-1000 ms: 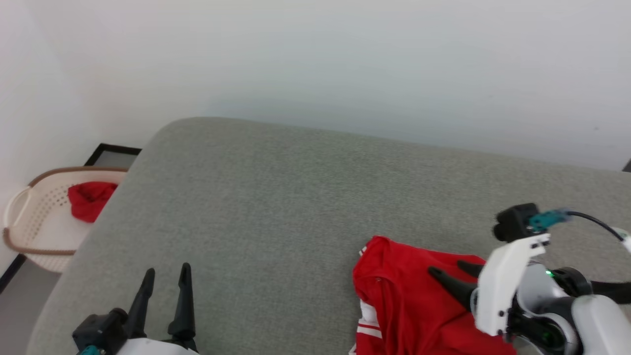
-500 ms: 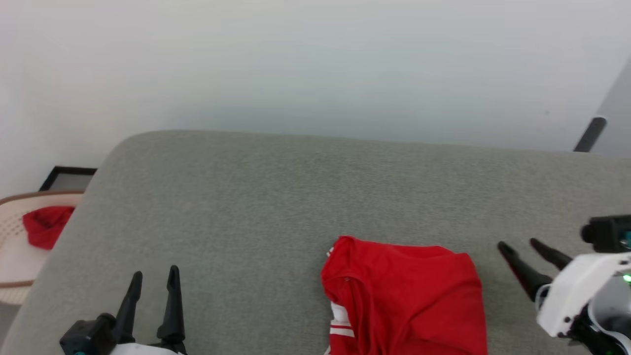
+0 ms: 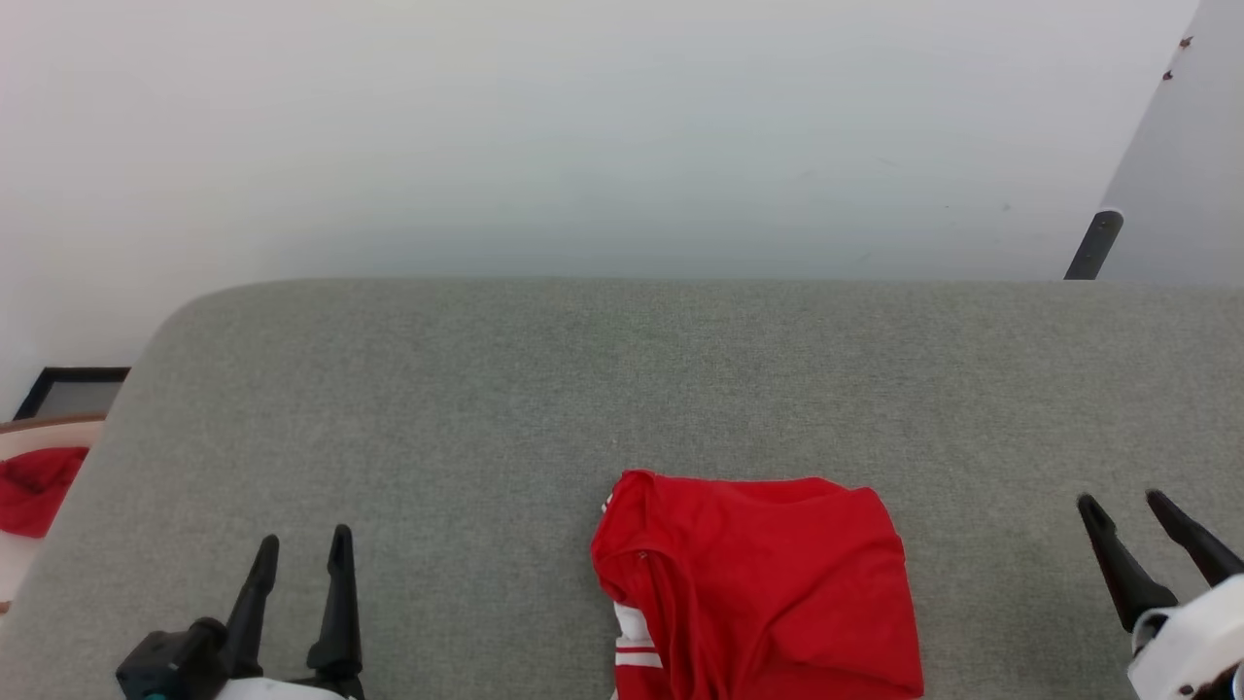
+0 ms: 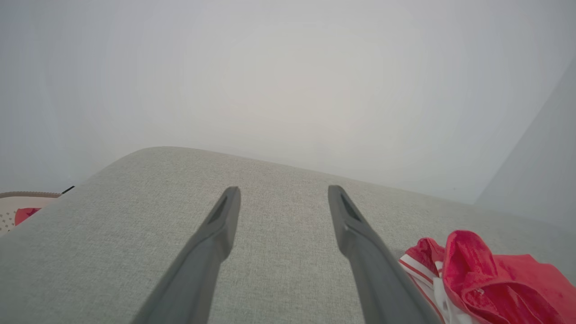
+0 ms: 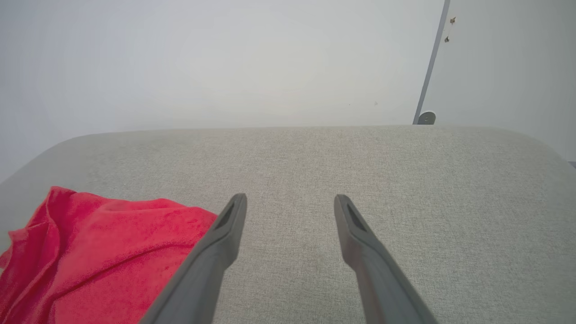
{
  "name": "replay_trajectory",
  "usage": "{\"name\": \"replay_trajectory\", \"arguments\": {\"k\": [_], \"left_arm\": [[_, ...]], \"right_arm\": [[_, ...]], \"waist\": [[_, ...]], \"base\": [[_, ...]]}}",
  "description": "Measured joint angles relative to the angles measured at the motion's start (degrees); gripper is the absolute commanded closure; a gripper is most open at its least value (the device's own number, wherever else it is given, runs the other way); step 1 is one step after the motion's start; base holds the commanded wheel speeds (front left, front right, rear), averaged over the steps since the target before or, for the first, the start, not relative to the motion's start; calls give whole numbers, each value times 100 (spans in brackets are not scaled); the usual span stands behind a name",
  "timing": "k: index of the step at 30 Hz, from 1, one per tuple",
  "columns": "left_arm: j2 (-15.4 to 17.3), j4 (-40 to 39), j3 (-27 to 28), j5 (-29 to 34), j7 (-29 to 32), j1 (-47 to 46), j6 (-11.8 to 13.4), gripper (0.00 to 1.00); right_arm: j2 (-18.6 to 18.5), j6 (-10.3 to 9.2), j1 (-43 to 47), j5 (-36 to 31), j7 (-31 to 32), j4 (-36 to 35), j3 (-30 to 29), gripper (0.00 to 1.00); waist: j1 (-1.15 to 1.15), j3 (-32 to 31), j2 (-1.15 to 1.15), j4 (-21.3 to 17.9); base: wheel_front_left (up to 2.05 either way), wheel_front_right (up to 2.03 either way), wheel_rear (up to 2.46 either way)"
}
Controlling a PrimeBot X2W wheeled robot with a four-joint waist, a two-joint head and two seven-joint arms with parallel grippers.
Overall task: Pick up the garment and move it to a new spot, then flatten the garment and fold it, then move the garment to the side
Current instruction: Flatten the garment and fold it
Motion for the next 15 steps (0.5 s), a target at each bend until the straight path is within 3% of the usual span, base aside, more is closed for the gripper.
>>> {"name": "replay_trajectory", "arguments": {"k": [15], "left_arm": [[107, 41, -81, -11, 0, 44, 0, 0]], "right_arm": [[10, 0, 260, 57, -453, 307, -76, 0]], "waist": [[0, -83, 0, -12]], "base": [[0, 0, 0]]}}
